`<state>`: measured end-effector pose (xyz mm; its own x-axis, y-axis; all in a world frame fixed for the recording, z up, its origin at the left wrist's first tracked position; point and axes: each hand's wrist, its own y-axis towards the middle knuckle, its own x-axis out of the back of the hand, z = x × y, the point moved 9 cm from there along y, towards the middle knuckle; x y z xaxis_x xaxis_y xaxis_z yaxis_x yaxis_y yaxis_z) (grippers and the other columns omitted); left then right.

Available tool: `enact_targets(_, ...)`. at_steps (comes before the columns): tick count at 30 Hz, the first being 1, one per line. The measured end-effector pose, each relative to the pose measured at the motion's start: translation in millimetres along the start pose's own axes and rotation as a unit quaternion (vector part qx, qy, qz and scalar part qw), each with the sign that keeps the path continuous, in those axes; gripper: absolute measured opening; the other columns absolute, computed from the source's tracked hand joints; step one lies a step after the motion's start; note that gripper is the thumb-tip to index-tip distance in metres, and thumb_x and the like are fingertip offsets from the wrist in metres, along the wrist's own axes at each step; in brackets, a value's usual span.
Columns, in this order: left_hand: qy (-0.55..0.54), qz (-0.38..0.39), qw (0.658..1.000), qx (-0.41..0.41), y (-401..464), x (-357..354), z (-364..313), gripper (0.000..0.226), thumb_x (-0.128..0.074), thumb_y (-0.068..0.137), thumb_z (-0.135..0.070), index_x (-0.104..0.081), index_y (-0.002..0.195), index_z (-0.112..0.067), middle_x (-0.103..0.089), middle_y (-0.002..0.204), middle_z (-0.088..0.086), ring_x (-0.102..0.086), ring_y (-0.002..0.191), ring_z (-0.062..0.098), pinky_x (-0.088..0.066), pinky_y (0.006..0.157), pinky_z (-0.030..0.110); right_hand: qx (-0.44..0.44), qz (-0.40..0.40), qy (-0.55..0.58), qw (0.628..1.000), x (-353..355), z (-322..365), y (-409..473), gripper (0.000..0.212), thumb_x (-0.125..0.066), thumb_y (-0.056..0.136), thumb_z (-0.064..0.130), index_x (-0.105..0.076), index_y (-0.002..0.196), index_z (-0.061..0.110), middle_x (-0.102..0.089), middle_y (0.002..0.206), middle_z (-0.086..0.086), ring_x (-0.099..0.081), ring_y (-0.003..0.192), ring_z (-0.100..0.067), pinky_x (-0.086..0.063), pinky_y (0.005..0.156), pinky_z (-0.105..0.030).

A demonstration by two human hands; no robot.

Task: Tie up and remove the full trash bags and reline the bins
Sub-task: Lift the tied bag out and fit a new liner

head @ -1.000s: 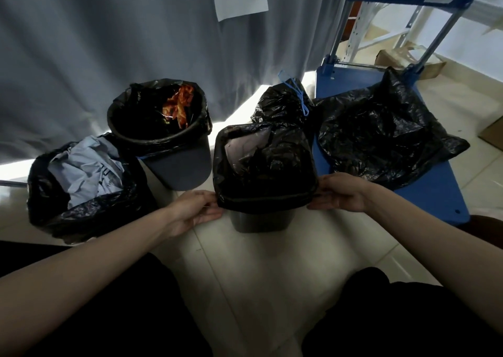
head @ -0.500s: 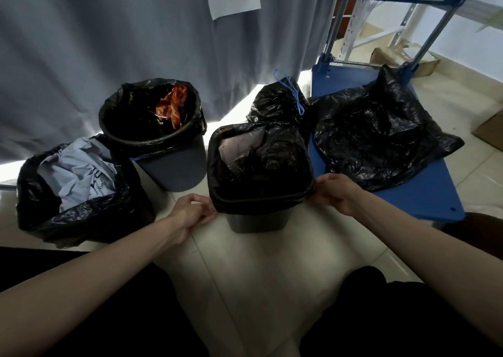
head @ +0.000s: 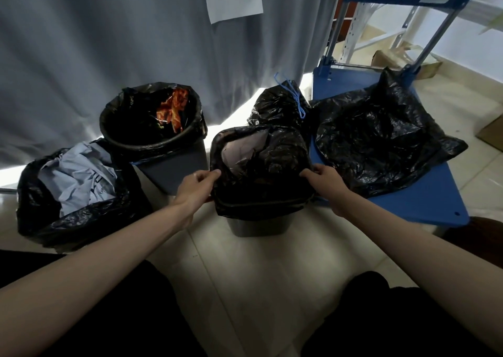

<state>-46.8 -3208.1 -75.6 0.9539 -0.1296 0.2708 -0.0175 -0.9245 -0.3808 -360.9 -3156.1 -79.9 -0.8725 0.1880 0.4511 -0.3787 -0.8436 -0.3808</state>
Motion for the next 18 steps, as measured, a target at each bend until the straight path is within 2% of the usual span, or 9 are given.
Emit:
enact_targets(2,0.05,-0.028,0.998,-0.034,5,7,-12,0.033,-0.062,0.091,-0.037,-0.065,0.116,-0.016,-0.069,0.106,0.003,-0.066,0.1,0.02,-0.055,0.092,0.04,0.032,-0.036,-0.004,0.999,4,10,-1,0.037,-0.061,0.091,0.028,-0.058,0.123,0.012,-0.062,0.098,0.003,-0.06,0.09,-0.016,-0.048,0.073,-0.029)
enact_targets(4,0.067,-0.008,0.997,-0.04,9,4,-19,0.028,-0.063,0.092,-0.029,-0.065,0.115,-0.014,-0.069,0.106,0.009,-0.067,0.099,0.023,-0.055,0.091,0.041,0.053,-0.035,-0.021,0.998,3,19,1,0.037,-0.058,0.093,0.025,-0.054,0.128,0.012,-0.061,0.105,0.0,-0.057,0.091,-0.014,-0.046,0.073,-0.026)
enact_targets(6,0.075,0.026,0.997,-0.024,11,-3,-18,0.02,-0.062,0.091,-0.015,-0.066,0.109,-0.01,-0.069,0.106,0.015,-0.067,0.095,0.024,-0.057,0.087,0.04,0.051,-0.001,-0.067,0.996,-3,23,3,0.037,-0.051,0.097,0.021,-0.05,0.132,0.011,-0.06,0.119,-0.01,-0.059,0.103,-0.024,-0.052,0.085,-0.036)
enact_targets(8,0.109,0.032,0.993,-0.024,13,-6,-17,0.018,-0.061,0.089,-0.009,-0.064,0.106,-0.01,-0.068,0.103,0.014,-0.066,0.095,0.025,-0.057,0.086,0.041,0.043,0.028,-0.124,0.991,-6,23,5,0.039,-0.047,0.098,0.019,-0.045,0.136,0.011,-0.057,0.124,-0.016,-0.058,0.109,-0.032,-0.051,0.095,-0.047)
enact_targets(12,0.207,-0.004,0.977,-0.058,18,-3,-24,0.023,-0.065,0.084,-0.011,-0.056,0.106,-0.011,-0.064,0.101,0.005,-0.062,0.097,0.022,-0.055,0.087,0.041,0.058,0.028,-0.165,0.984,-2,26,7,0.041,-0.047,0.097,0.018,-0.044,0.138,0.01,-0.057,0.125,-0.017,-0.056,0.109,-0.033,-0.05,0.094,-0.049)
enact_targets(16,0.241,0.015,0.969,-0.057,25,-5,-26,0.026,-0.067,0.081,-0.014,-0.055,0.104,-0.011,-0.063,0.1,0.006,-0.062,0.093,0.02,-0.058,0.081,0.041,0.048,0.01,-0.144,0.988,1,24,5,0.04,-0.046,0.099,0.024,-0.04,0.136,0.011,-0.056,0.103,-0.009,-0.058,0.087,-0.026,-0.052,0.085,-0.045)
enact_targets(18,0.25,0.02,0.967,-0.048,25,-5,-25,0.029,-0.069,0.08,-0.014,-0.054,0.104,-0.01,-0.061,0.099,0.006,-0.063,0.09,0.02,-0.059,0.075,0.037,0.054,0.011,-0.163,0.985,-1,27,3,0.036,-0.045,0.098,0.021,-0.04,0.132,0.009,-0.056,0.104,-0.014,-0.059,0.093,-0.033,-0.053,0.087,-0.05)
